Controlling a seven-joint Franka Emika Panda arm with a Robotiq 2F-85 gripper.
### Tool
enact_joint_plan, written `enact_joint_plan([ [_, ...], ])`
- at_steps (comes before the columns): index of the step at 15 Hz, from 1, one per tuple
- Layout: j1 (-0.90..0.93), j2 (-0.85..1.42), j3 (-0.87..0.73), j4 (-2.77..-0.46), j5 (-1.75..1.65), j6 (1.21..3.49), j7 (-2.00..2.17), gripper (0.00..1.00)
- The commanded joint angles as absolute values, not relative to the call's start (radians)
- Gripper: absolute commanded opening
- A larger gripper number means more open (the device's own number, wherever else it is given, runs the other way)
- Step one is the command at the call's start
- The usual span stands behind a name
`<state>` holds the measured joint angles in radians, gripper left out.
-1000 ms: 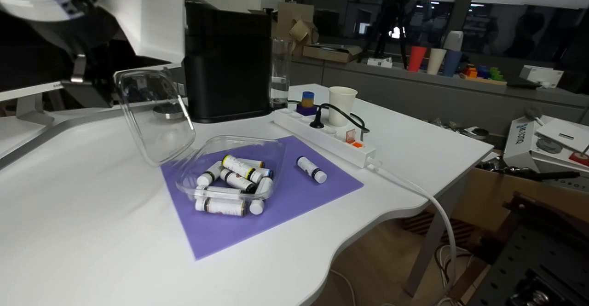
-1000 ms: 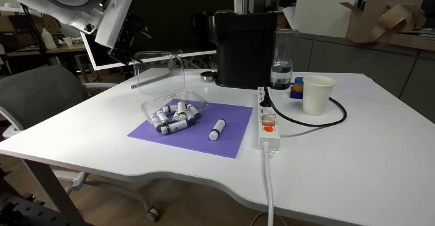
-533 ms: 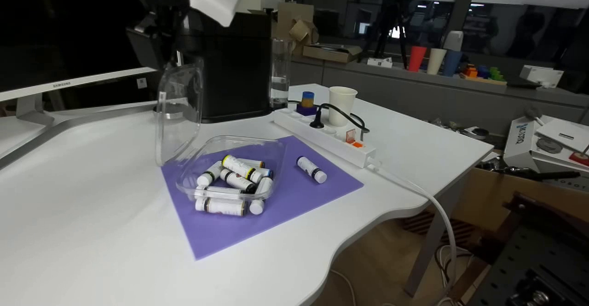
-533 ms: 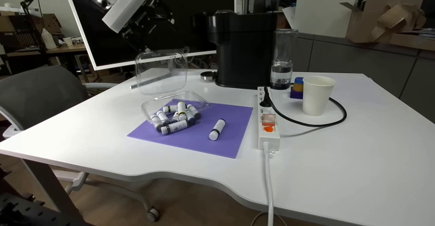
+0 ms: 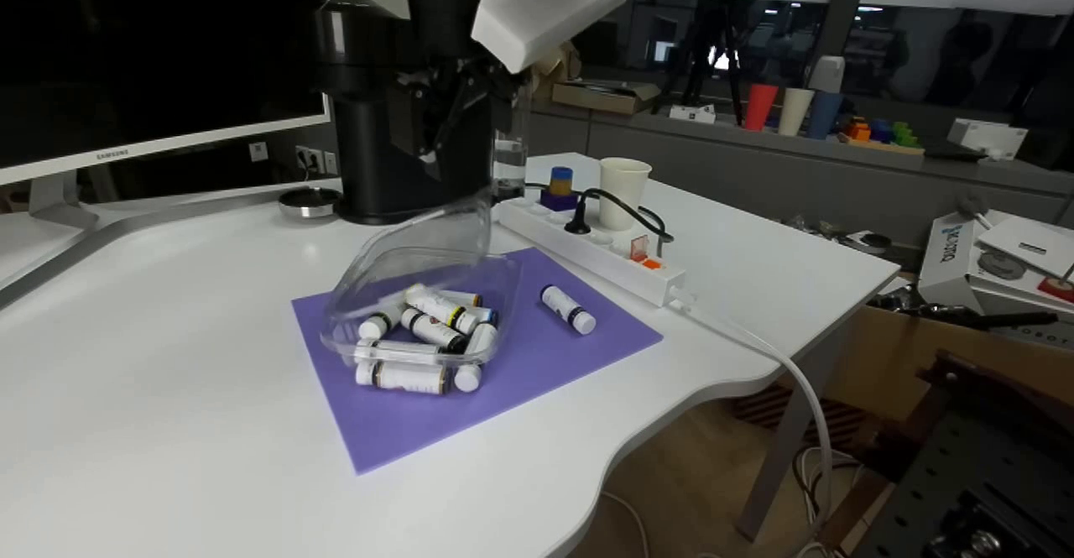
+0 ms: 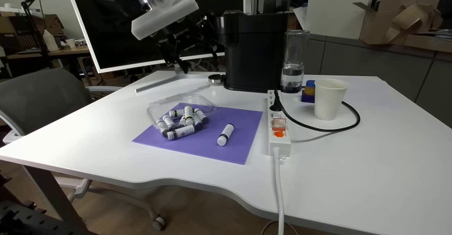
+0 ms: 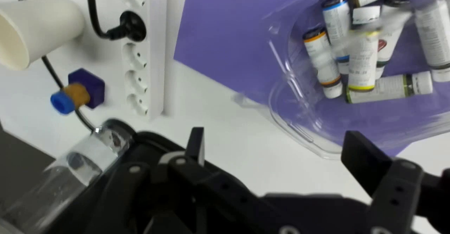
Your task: Close the plastic box on the table
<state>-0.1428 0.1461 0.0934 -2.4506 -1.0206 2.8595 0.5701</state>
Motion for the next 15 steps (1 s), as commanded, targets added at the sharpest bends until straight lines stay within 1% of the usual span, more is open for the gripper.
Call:
enact_joint_plan([
  [1, -0.214, 0.157, 0.144, -2.510, -0.731, 2.864, 0.429, 1.00],
  [6, -0.295, 0.123, 0.252, -2.548, -0.300, 2.824, 0.168, 1.00],
  [7, -0.187, 0.108, 0.159, -2.551, -0.205, 2.816, 0.095, 1.00],
  [10, -0.160, 0.059, 0.155, -2.556, -0.023, 2.760, -0.079, 1.00],
  [15, -0.102, -0.022, 0.094, -2.553, 0.128, 2.568, -0.306, 1.00],
])
